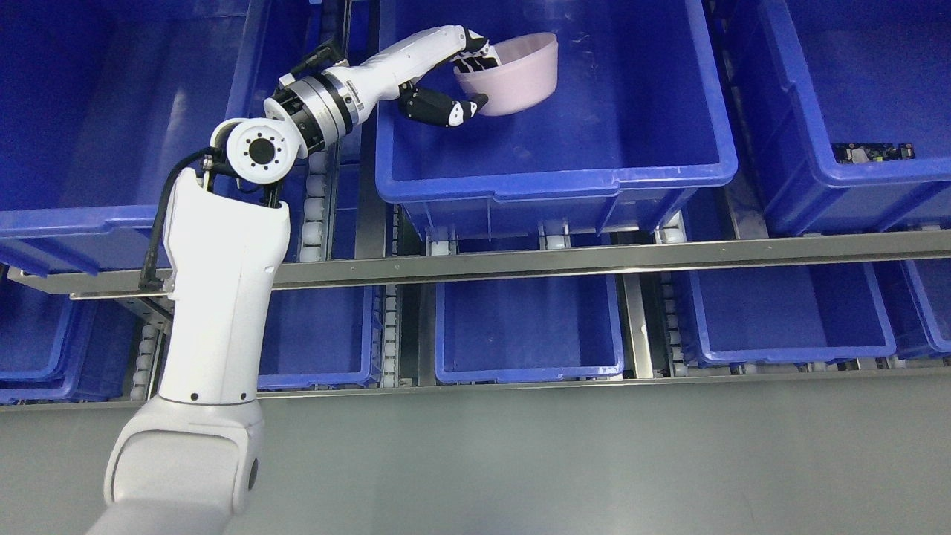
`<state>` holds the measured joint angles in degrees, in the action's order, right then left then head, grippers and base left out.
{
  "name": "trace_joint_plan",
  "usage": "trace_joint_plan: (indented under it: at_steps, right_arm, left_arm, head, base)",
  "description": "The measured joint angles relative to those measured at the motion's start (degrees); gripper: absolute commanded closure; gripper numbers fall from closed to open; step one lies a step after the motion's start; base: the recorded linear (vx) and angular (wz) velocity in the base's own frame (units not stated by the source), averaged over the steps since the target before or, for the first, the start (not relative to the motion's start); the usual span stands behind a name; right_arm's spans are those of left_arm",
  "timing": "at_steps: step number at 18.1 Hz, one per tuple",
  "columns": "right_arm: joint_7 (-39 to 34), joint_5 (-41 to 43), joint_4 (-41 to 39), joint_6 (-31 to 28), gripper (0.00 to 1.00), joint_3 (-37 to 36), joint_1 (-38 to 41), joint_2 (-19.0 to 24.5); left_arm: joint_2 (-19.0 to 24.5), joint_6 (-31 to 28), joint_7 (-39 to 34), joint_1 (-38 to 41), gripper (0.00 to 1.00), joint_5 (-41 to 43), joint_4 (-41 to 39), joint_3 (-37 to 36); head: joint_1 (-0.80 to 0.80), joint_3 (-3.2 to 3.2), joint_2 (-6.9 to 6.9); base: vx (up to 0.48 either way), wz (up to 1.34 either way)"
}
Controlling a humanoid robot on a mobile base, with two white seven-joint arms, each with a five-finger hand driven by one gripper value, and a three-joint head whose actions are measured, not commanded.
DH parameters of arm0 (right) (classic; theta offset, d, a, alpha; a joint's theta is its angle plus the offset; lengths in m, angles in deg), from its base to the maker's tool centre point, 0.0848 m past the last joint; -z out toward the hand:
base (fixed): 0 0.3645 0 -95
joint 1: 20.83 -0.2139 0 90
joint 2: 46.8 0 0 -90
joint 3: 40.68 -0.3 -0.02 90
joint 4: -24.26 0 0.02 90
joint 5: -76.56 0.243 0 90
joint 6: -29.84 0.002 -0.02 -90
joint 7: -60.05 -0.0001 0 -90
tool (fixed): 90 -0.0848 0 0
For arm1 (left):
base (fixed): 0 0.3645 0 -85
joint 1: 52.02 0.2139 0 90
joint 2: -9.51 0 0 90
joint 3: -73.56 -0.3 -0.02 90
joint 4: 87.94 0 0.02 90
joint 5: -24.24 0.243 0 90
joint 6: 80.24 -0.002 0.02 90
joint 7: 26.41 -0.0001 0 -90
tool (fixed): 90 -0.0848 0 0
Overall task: Stack pink IKEA bowls on left shelf middle
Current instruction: 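Lower the stacked bowls into the middle blue bin with the left hand, then open the left hand and raise it away from the bowls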
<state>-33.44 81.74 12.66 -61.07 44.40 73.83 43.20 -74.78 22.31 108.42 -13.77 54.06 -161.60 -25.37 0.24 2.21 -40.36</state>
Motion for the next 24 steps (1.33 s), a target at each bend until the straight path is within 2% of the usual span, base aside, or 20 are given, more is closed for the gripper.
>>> trace_joint_plan:
  at_steps: [5, 7, 11, 13, 15, 19, 24]
  right_arm:
    - [-0.1, 0.0, 0.0, 0.0, 0.00, 0.0, 0.0, 0.0]
    - [-0.2, 0.0, 0.0, 0.0, 0.00, 0.0, 0.0, 0.0]
    - [-0.3, 0.0, 0.0, 0.0, 0.00, 0.0, 0.0, 0.0]
    - [-0.2, 0.0, 0.0, 0.0, 0.00, 0.0, 0.0, 0.0]
    - [-0.2, 0.0, 0.0, 0.0, 0.00, 0.0, 0.0, 0.0]
    - [-0.1, 0.0, 0.0, 0.0, 0.00, 0.0, 0.0, 0.0]
    - [0.0, 0.0, 0.0, 0.0, 0.00, 0.0, 0.0, 0.0]
  left_arm:
    - [-2.1, 0.0, -3.2, -0.8, 0.20, -0.3, 1.8, 0.6]
    - [-2.7, -0.1, -6.1, -1.5, 0.14, -0.8, 2.2, 1.8]
    - [-3.7, -0.9, -23.2, -1.9, 0.04, -9.3, 3.3, 4.2]
    - [-4.1, -2.7, -32.4, -1.5, 0.00, -16.8, 3.5, 5.1]
    - [-4.4, -5.5, -38.6, 0.1, 0.00, -23.6, 2.7, 5.8]
    - [-4.9, -8.5, -42.2, 6.7, 0.00, -31.1, -1.8, 6.3]
    - [-5.2, -9.0, -42.7, 16.3, 0.00, -34.8, -8.7, 4.9]
  head:
    - [0.00, 0.00, 0.00]
    - [0.00, 0.00, 0.00]
    - [0.00, 0.00, 0.00]
    - [0.00, 0.00, 0.00]
    - [0.00, 0.00, 0.00]
    - [0.00, 0.00, 0.00]
    - [0.00, 0.00, 0.00]
  base:
    - [0.000, 0.00]
    - [0.000, 0.00]
    - [0.000, 0.00]
    - [0.000, 0.00]
    - [0.000, 0.00]
    - [0.000, 0.00]
    - [0.000, 0.00]
